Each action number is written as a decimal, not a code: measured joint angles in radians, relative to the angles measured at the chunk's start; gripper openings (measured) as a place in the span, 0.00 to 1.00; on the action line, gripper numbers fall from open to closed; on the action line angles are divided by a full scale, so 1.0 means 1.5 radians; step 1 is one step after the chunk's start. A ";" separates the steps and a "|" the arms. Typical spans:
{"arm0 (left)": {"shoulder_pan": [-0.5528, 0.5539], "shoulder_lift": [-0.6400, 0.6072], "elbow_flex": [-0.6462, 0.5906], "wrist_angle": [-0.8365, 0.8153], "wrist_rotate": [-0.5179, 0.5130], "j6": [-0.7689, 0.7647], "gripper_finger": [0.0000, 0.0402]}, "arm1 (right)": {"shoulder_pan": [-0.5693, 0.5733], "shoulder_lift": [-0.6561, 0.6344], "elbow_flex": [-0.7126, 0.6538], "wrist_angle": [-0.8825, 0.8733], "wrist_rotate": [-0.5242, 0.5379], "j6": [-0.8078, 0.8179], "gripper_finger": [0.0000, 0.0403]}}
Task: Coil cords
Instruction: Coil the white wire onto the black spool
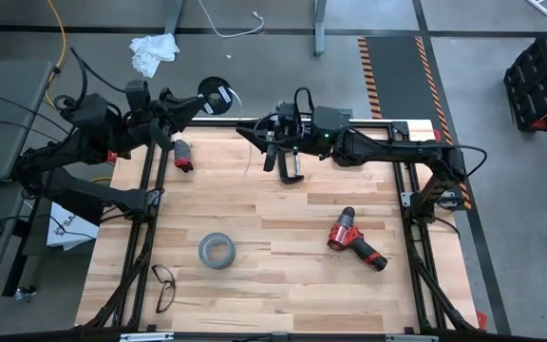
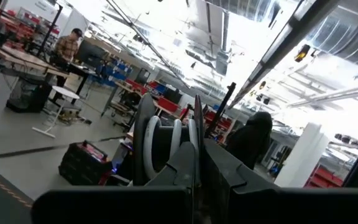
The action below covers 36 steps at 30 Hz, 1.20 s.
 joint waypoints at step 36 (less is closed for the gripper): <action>0.000 0.024 -0.001 0.060 0.040 -0.028 0.01 | 0.007 -0.033 0.001 -0.071 0.132 -0.131 0.35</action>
